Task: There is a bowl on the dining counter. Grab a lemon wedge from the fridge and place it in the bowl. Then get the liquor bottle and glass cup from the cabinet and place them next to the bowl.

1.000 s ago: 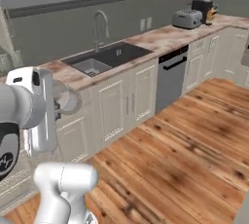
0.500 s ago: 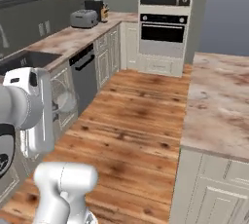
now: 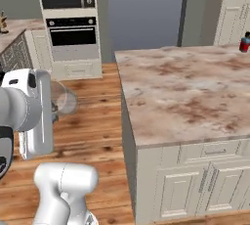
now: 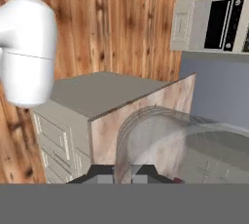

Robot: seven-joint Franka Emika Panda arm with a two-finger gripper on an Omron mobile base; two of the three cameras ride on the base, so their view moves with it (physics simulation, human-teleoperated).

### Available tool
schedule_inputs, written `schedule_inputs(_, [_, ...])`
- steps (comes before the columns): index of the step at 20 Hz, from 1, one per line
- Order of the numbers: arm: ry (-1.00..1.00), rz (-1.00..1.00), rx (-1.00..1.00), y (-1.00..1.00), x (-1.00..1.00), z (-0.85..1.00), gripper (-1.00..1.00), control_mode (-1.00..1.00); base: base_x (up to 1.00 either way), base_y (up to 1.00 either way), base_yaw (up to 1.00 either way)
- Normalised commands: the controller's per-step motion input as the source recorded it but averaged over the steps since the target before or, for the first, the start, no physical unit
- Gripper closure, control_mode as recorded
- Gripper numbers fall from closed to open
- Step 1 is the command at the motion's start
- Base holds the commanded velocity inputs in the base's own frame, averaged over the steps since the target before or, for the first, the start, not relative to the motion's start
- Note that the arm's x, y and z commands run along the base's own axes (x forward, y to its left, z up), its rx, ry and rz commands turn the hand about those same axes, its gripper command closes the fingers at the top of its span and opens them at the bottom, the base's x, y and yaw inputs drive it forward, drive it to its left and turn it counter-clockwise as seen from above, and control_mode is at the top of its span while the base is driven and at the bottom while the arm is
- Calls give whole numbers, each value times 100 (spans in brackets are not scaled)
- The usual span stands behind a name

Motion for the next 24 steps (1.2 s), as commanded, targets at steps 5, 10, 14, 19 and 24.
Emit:
schedule_inputs(5, [0,0,0,0,0,0,100,100,63,82,-45])
schedule_inputs(10, [0,0,0,0,0,0,100,100,39,100,-18])
schedule_inputs(14, [0,0,0,0,0,0,100,100,52,100,-9])
schedule_inputs(19, [0,0,0,0,0,0,100,100,76,100,-11])
schedule_inputs(24, [0,0,0,0,0,0,100,100,100,96,-20])
